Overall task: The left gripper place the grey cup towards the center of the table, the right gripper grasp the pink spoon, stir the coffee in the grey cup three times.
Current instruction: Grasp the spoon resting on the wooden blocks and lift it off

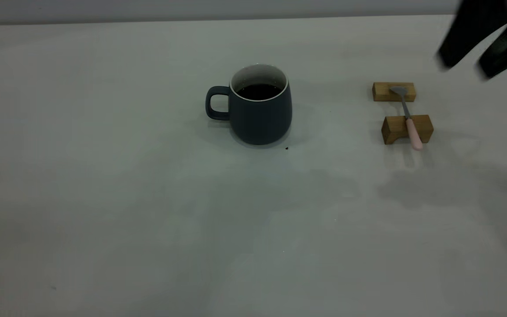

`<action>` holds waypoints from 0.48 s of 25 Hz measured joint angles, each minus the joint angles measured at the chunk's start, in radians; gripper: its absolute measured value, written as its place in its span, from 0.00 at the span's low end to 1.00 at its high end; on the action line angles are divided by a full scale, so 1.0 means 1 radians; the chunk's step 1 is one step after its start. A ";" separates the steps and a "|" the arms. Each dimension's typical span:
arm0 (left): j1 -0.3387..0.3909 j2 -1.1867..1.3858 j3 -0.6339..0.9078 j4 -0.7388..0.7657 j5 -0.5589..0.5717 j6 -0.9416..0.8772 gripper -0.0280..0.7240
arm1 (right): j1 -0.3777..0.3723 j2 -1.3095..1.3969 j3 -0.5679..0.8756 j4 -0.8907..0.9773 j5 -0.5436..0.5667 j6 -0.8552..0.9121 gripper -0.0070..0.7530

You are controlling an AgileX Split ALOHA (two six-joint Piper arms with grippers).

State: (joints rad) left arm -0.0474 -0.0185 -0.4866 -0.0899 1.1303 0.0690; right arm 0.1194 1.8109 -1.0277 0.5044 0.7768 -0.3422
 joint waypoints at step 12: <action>0.000 0.000 0.000 0.000 0.000 0.000 0.73 | 0.023 0.336 -0.177 -0.063 -0.079 0.117 0.70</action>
State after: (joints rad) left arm -0.0474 -0.0185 -0.4866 -0.0899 1.1303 0.0690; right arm 0.1422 2.1466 -1.2051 0.4412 0.6974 -0.2250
